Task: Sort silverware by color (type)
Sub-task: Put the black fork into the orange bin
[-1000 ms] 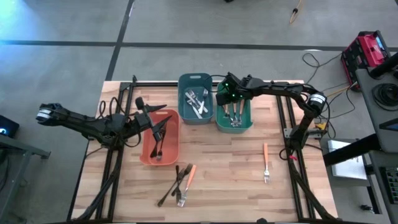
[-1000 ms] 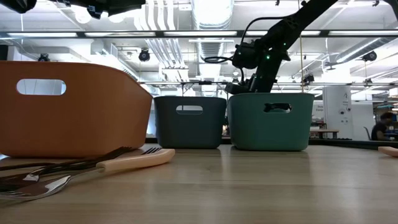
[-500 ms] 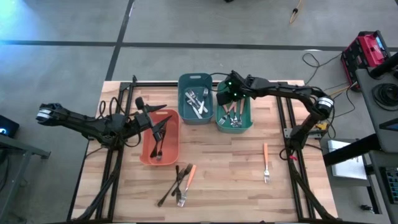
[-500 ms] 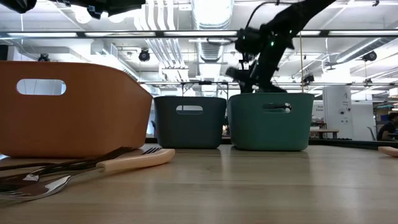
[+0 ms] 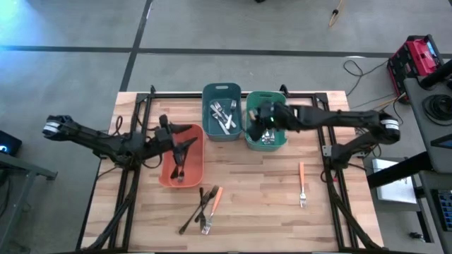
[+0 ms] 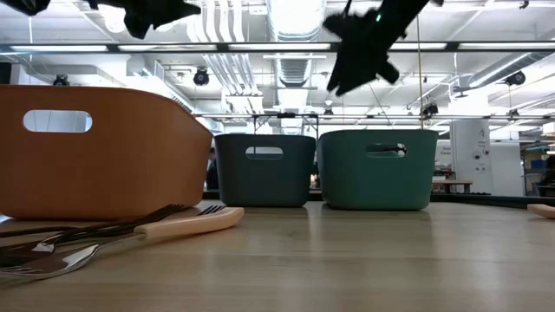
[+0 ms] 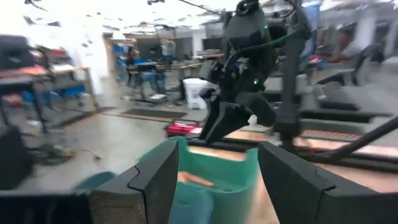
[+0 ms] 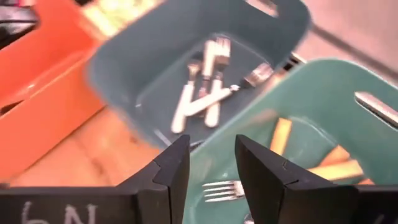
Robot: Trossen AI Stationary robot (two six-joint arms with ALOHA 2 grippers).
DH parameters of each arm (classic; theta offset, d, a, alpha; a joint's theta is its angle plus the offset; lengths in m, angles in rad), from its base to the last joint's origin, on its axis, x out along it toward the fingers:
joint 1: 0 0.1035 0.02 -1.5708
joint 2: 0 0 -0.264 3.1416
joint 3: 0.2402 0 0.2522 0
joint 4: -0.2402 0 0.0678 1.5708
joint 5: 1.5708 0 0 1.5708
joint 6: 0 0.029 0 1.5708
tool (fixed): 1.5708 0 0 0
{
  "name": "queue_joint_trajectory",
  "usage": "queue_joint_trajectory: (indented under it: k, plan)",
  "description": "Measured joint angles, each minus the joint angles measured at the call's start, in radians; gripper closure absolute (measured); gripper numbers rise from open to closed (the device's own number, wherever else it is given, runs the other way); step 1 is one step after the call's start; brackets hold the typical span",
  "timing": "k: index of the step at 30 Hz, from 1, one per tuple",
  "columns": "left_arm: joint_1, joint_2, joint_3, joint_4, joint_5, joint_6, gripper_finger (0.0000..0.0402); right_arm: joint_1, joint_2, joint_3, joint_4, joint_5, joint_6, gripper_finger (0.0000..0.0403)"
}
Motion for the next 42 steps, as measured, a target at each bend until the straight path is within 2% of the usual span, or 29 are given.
queue_joint_trajectory:
  k: [10, 12, 14, 17, 21, 29, 34, 42]
  plan:
    - [-0.182, 0.171, 0.158, -0.045, 0.020, -0.101, 0.0198, 0.326, -0.053, -0.015, 0.000, 0.239, -0.021, 0.0290]
    - [-0.212, 0.219, 0.212, -0.135, -0.030, -0.144, 0.0198, 0.388, -0.053, -0.015, 0.000, 0.314, -0.021, 0.0293]
    - [-0.230, 0.264, 0.278, -0.292, -0.100, -0.228, 0.0198, 0.444, -0.052, -0.015, 0.001, 0.393, -0.021, 0.0294]
    - [-0.247, 0.340, 0.401, -0.558, -0.109, -0.387, 0.0198, 0.508, -0.051, -0.015, 0.006, 0.472, -0.041, 0.0292]
    - [-0.278, 0.452, 0.545, -0.851, -0.108, -0.573, 0.0198, 0.535, -0.052, -0.015, 0.044, 0.516, -0.097, 0.0293]
    - [-0.412, 0.651, 0.735, -1.182, -0.077, -0.793, 0.0198, 0.533, -0.052, -0.015, 0.072, 0.517, -0.158, 0.0298]
    - [-0.516, 0.751, 0.805, -1.265, -0.053, -0.884, 0.0198, 0.533, -0.052, -0.015, 0.085, 0.517, -0.168, 0.0296]
    - [-0.628, 0.856, 0.795, -1.271, -0.048, -1.137, 0.0198, 0.533, -0.052, -0.015, 0.093, 0.517, -0.178, 0.0304]
